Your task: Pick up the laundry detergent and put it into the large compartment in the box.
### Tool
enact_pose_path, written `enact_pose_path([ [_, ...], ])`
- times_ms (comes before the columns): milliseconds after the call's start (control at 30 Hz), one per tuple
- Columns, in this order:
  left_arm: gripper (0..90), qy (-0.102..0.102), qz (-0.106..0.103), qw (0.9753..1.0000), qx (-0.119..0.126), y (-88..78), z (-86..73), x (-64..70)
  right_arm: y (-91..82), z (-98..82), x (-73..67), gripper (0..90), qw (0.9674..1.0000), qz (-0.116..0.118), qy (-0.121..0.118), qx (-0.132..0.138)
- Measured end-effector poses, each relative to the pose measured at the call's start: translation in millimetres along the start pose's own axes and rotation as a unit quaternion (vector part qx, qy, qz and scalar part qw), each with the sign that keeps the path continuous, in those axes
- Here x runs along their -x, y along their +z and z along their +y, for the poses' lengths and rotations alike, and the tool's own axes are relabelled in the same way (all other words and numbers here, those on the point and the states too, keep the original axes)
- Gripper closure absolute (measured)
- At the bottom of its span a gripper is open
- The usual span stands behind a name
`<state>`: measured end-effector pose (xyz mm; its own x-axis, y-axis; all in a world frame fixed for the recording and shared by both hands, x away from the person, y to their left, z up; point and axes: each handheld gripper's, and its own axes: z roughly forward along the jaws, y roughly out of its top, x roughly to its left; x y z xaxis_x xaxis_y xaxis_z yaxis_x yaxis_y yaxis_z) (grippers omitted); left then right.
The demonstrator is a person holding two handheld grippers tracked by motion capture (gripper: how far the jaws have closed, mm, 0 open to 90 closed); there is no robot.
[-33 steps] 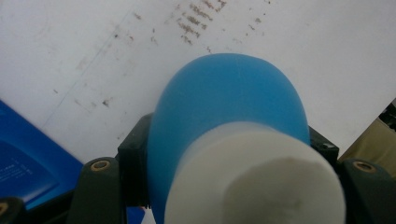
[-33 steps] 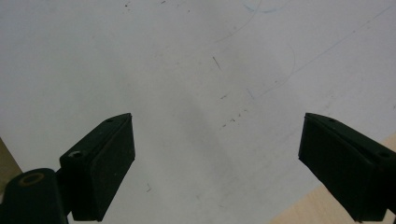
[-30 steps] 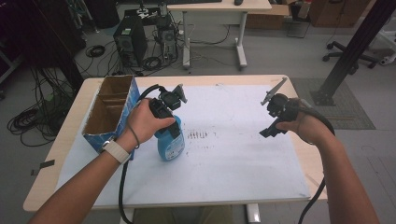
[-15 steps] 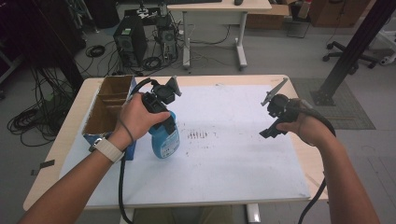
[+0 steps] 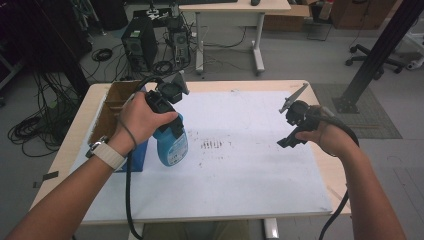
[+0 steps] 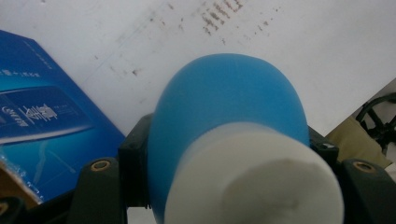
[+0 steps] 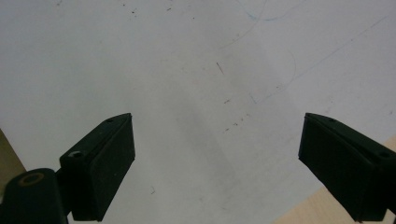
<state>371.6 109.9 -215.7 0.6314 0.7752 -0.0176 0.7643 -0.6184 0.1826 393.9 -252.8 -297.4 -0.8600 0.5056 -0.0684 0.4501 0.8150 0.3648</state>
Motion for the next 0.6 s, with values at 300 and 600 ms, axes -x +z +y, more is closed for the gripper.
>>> enact_pose_path([
  [300, 37.1, -0.017, 0.007, 0.9998, 0.002, -21.9, 2.1, 1.6, -0.8, 2.5, -0.3, 10.6, 1.0, 0.0, -0.002, 0.002],
  [600, 37.1, -0.026, 0.005, 0.9996, 0.005, -38.4, 2.4, 2.0, -1.7, 2.9, -1.1, 10.6, 1.0, 0.0, -0.006, 0.006],
])
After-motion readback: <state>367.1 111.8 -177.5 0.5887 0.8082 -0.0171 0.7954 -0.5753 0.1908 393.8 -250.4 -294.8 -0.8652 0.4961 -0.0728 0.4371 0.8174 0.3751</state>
